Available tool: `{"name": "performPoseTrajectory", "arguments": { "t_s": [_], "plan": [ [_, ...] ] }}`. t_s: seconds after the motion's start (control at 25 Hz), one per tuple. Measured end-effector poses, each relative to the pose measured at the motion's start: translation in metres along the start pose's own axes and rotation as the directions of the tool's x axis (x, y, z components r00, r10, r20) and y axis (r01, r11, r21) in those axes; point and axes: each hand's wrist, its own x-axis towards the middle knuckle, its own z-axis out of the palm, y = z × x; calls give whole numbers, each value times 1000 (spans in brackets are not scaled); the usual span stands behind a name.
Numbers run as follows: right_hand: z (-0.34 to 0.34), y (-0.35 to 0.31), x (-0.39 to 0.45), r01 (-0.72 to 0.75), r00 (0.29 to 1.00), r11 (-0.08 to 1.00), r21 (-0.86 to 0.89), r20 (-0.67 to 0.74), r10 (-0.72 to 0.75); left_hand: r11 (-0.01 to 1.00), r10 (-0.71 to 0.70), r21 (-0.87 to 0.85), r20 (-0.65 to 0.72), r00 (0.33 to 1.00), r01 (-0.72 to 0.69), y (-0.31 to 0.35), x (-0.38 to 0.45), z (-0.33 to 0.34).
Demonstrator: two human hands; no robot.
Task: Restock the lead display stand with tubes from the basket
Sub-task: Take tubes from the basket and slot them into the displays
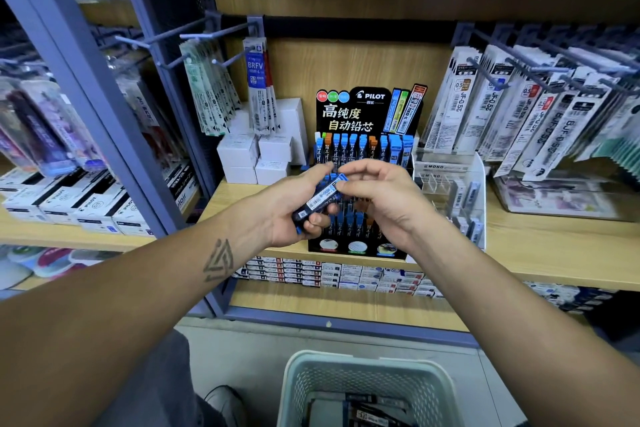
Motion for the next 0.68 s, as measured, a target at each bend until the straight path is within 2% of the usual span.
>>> {"name": "performPoseTrajectory", "arguments": {
  "t_s": [0.16, 0.32, 0.52, 0.6, 0.68],
  "plan": [
    [-3, -3, -2, -8, 1000, 994, 113, 30, 4, 999, 26, -25, 49, 998, -24, 3, -3, 0],
    [-14, -10, -4, -7, 1000, 978, 210, -2, 8, 997, 48, -70, 90, 995, -42, 8, -3, 5],
    [-54, -31, -2, 60, 989, 958, 279, -149, -19, 989, 91, -124, 33, 995, -86, 21, 6, 16],
    [-68, -36, -2, 107, 969, 976, 190, -240, -60, 990, 74, -119, -37, 997, -77, 25, 12, 20],
    [-76, -36, -1, 151, 943, 988, -29, -295, -153, 992, 48, -112, -78, 996, -57, 30, 18, 23]
  ]
}}
